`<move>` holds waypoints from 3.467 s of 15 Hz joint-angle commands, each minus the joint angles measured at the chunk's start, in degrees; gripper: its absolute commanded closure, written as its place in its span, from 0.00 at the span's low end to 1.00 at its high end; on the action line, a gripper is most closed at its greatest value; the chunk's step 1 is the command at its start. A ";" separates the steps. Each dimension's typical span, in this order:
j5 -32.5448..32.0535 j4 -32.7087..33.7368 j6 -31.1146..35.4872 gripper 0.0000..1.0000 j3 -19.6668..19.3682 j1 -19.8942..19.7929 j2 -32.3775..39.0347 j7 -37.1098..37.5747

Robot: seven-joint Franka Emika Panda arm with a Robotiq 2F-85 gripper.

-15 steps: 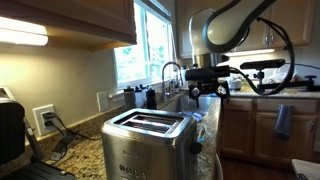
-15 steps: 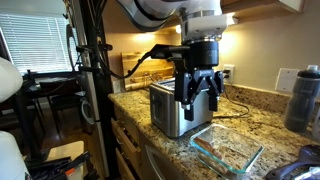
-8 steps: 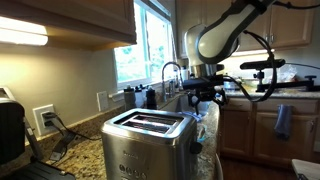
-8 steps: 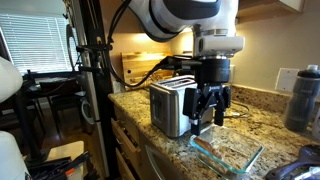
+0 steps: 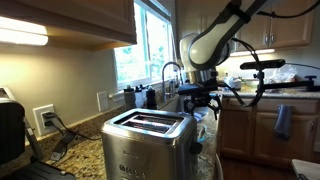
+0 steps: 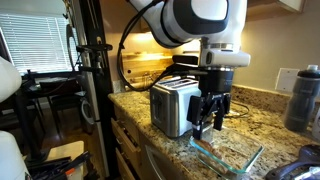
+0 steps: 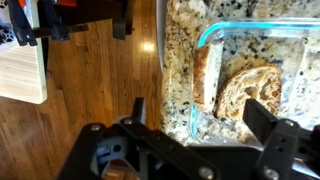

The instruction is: Put the slice of bread in the toaster

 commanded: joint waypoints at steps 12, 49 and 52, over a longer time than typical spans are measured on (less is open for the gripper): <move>3.87 2.22 0.02 0.00 -3.03 2.73 5.62 -2.01; 3.61 1.34 1.31 0.93 -4.52 4.60 6.66 1.46; 3.50 1.65 1.33 0.95 -4.58 4.56 6.79 1.40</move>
